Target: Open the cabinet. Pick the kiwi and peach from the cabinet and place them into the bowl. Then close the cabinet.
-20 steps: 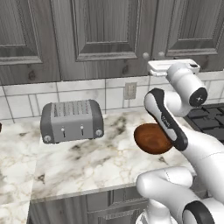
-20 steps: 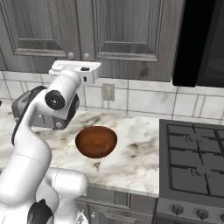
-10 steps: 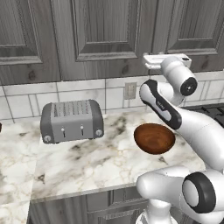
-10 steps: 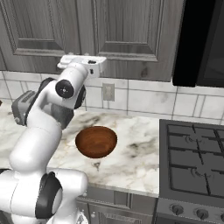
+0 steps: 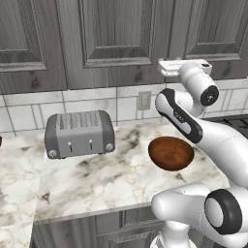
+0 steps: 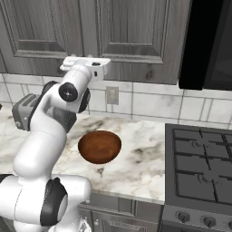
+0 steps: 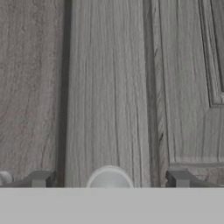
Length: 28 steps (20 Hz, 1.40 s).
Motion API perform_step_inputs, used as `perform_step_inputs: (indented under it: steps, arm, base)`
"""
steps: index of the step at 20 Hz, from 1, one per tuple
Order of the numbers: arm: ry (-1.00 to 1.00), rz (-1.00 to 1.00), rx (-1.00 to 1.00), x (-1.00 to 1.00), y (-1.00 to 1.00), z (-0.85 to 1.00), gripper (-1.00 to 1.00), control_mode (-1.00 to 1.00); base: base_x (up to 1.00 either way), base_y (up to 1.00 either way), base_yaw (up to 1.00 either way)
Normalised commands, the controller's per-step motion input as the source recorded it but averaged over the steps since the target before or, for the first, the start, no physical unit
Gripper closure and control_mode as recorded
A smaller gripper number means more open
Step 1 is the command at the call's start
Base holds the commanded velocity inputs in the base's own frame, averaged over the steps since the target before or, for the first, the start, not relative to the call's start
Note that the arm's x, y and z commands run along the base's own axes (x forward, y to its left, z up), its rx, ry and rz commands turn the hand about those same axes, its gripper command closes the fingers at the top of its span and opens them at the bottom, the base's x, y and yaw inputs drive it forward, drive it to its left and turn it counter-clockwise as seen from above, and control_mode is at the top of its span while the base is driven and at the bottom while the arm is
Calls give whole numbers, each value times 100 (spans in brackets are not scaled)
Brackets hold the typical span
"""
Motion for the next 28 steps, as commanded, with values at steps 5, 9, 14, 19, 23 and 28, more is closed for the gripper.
perform_step_inputs:
  steps: [5,9,14,19,23,28]
  arm:
    - [0,0,0,0,0,0,100,-100]
    - [0,0,0,0,0,0,100,-100]
    - [0,0,0,0,-2,0,100,-100]
    - [0,0,1,-15,-51,5,100,-100]
    - [-1,0,2,-23,-76,7,100,-100]
    - [-4,0,3,-31,-92,6,100,-100]
  base:
    - [0,0,0]
    - [0,0,0]
    - [0,0,0]
    - [0,0,0]
    - [0,0,0]
    - [0,0,0]
